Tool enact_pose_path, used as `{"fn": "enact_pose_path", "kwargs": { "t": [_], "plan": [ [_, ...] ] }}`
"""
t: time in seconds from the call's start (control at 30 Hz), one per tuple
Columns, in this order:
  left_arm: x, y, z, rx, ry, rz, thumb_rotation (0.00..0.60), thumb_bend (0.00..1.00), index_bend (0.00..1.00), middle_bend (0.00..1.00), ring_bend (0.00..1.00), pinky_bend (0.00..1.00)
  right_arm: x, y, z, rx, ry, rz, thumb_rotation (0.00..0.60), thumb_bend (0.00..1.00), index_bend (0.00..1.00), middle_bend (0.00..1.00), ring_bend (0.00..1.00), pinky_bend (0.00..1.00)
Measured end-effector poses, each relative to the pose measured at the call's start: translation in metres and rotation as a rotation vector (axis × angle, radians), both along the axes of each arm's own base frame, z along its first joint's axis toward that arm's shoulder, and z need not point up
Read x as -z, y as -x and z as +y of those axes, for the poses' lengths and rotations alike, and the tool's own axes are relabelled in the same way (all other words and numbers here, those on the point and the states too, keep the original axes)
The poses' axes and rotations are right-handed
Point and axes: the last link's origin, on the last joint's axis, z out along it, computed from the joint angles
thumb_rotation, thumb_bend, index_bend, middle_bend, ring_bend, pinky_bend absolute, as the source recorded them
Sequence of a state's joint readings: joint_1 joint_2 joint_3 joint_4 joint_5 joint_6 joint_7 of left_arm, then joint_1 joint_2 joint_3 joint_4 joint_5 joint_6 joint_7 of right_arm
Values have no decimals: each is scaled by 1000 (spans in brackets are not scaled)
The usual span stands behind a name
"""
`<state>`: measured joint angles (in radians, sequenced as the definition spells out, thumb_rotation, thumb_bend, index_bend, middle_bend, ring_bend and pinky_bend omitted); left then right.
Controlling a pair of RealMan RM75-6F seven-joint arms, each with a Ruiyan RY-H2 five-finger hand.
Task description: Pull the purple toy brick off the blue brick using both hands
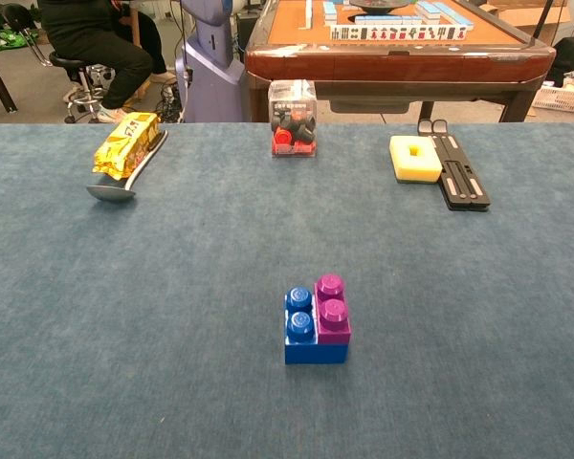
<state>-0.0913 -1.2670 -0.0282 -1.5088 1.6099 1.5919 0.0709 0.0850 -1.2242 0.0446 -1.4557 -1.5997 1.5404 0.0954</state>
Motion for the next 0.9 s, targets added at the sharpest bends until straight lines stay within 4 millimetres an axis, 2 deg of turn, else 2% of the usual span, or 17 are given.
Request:
{"fn": "enact_pose_path", "kwargs": {
  "t": [0.17, 0.33, 0.53, 0.6, 0.67, 0.9],
  "plan": [
    [2, 3, -1, -7, 7, 1, 600, 72, 252, 685, 675, 908, 4, -1, -2, -1, -6, -10, 600, 98, 455, 492, 526, 663],
    [3, 4, 1, -14, 8, -5, 600, 72, 252, 683, 676, 908, 7, -10, -14, -24, -24, -25, 600, 99, 455, 523, 539, 683],
    [6, 6, -3, -9, 25, 8, 600, 72, 252, 683, 677, 908, 17, -35, -30, -79, -89, -54, 600, 99, 455, 739, 744, 860],
    [7, 7, -4, -10, 29, 10, 600, 72, 252, 683, 677, 908, 22, -44, -36, -98, -113, -64, 600, 98, 455, 880, 887, 957],
    [7, 8, -4, -12, 31, 8, 600, 72, 252, 683, 677, 908, 27, -57, -42, -121, -141, -82, 600, 99, 455, 974, 978, 998],
    [14, 9, -6, 0, 59, 11, 600, 72, 252, 683, 677, 908, 45, -96, -59, -182, -231, -113, 600, 87, 455, 1000, 1000, 1000]
  ]
}}
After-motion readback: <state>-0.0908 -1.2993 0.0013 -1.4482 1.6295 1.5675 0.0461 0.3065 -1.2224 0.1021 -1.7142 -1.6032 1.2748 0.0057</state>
